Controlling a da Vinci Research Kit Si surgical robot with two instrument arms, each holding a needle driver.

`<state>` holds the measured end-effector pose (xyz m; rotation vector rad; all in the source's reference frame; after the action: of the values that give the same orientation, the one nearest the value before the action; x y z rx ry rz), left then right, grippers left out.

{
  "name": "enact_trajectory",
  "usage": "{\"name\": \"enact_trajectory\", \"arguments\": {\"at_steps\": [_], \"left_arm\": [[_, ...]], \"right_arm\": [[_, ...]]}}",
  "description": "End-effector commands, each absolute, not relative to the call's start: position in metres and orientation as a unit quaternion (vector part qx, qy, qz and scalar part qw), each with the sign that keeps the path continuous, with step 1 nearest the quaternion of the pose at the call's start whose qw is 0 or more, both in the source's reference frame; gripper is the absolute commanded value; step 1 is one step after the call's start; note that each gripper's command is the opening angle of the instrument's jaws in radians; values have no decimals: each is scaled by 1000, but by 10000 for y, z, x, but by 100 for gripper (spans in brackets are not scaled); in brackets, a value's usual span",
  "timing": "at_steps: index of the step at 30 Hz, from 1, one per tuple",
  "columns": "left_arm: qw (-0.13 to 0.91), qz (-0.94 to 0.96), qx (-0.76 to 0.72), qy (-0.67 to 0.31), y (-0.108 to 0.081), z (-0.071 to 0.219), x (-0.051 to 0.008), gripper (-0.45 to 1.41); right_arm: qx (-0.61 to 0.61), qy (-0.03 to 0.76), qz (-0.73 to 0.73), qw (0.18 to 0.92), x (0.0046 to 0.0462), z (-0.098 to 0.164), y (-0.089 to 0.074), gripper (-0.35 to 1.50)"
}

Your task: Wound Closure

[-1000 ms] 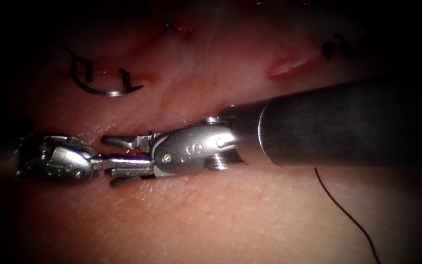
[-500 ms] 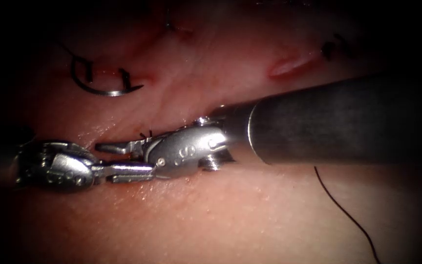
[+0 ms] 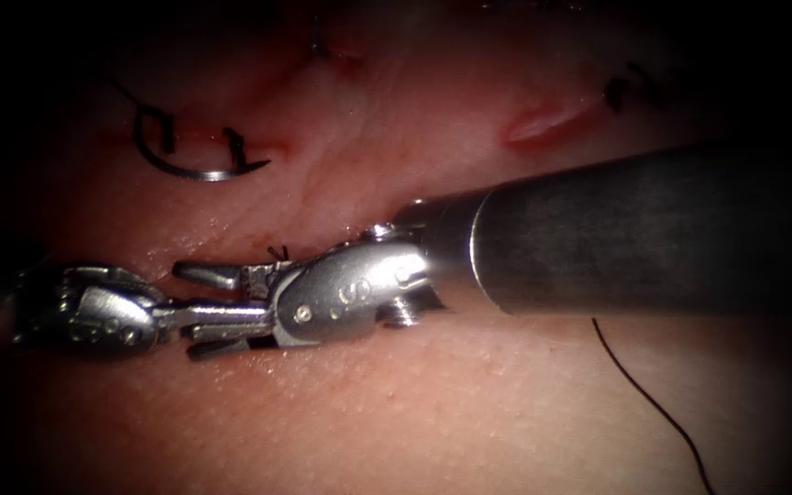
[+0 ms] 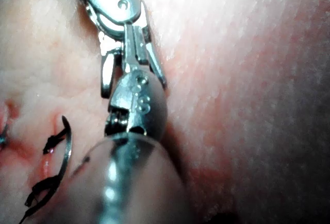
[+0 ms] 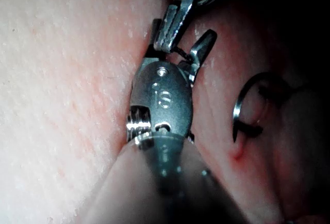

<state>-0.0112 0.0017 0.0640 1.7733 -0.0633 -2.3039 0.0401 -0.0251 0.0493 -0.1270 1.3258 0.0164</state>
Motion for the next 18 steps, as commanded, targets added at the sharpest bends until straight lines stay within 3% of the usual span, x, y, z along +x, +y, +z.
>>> {"name": "enact_trajectory", "arguments": {"at_steps": [1, 11, 18], "left_arm": [[115, -791, 600, -24, 23, 644, -112, -45], [54, -869, 482, -102, 67, 657, -60, -45], [42, -887, 454, -72, 49, 704, -35, -45]], "right_arm": [[-61, 611, 11, 789, 398, 495, -250, 147], [-74, 566, 42, 820, 306, 477, -255, 147], [-80, 532, 65, 840, 253, 466, -256, 147]]}}
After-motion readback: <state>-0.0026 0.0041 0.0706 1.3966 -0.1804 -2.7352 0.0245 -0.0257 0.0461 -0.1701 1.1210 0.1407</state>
